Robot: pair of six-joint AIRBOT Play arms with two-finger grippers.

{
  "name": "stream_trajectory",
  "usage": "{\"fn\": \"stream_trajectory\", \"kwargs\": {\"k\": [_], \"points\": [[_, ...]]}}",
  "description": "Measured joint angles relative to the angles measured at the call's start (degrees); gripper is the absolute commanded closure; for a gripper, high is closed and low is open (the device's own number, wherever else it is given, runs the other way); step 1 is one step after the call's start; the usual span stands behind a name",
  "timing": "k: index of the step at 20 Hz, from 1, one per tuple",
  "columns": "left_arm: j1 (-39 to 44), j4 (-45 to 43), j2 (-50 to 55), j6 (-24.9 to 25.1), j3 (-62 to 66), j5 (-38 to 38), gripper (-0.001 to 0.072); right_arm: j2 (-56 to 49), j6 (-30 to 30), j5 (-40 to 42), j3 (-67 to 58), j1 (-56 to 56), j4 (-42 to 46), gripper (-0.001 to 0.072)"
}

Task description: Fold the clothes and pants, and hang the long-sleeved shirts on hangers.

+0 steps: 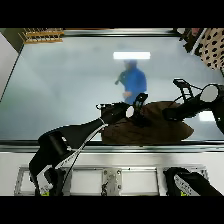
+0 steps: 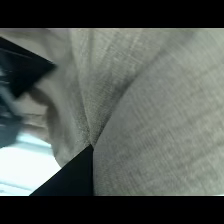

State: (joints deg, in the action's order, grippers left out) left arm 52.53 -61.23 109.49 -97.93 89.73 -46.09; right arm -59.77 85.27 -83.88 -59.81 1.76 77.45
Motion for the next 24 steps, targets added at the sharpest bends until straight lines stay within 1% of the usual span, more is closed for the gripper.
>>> {"fn": "stream_trajectory", "kwargs": {"k": [5, 11, 16, 19, 20, 21, 22, 23, 24], "points": [[-0.1, 0.0, 1.4, 0.0, 1.6, -0.8, 0.0702, -0.1, 3.4, -0.6, -1.8, 4.2, 0.6, 0.0694], [-5.4, -0.2, -1.6, 0.3, 1.9, -2.9, 0.0702, -1.8, 6.6, -0.6, -4.9, 9.7, 1.0, 0.0694], [-13.7, -0.6, -8.1, 5.5, 1.9, -6.1, 0.0702, -7.0, 8.5, 0.0, -8.4, 17.0, 1.0, 0.0694], [-20.5, -0.8, -12.5, 8.1, 1.9, -8.9, 0.0702, -11.7, 9.6, 2.7, -11.6, 23.2, 0.8, 0.0692], [-23.0, -0.8, -14.1, 9.0, 1.9, -9.9, 0.0702, -13.8, 9.9, 4.4, -12.8, 25.8, 0.1, 0.066], [-25.4, -0.8, -15.5, 9.6, 1.9, -10.8, 0.0702, -15.8, 9.9, 6.4, -13.9, 28.3, -0.8, 0.0449], [-28.0, -0.8, -17.0, 10.1, 1.9, -11.7, 0.0702, -18.4, 9.3, 9.5, -15.1, 31.2, -2.4, 0.0204], [-30.5, -0.8, -18.4, 10.4, 1.9, -12.5, 0.0702, -20.9, 7.8, 12.8, -16.2, 34.0, -4.2, 0.0], [-33.1, -0.8, -19.9, 10.7, 1.9, -13.4, 0.0702, -23.3, 5.6, 16.3, -17.4, 36.8, -6.3, -0.0008]]}}
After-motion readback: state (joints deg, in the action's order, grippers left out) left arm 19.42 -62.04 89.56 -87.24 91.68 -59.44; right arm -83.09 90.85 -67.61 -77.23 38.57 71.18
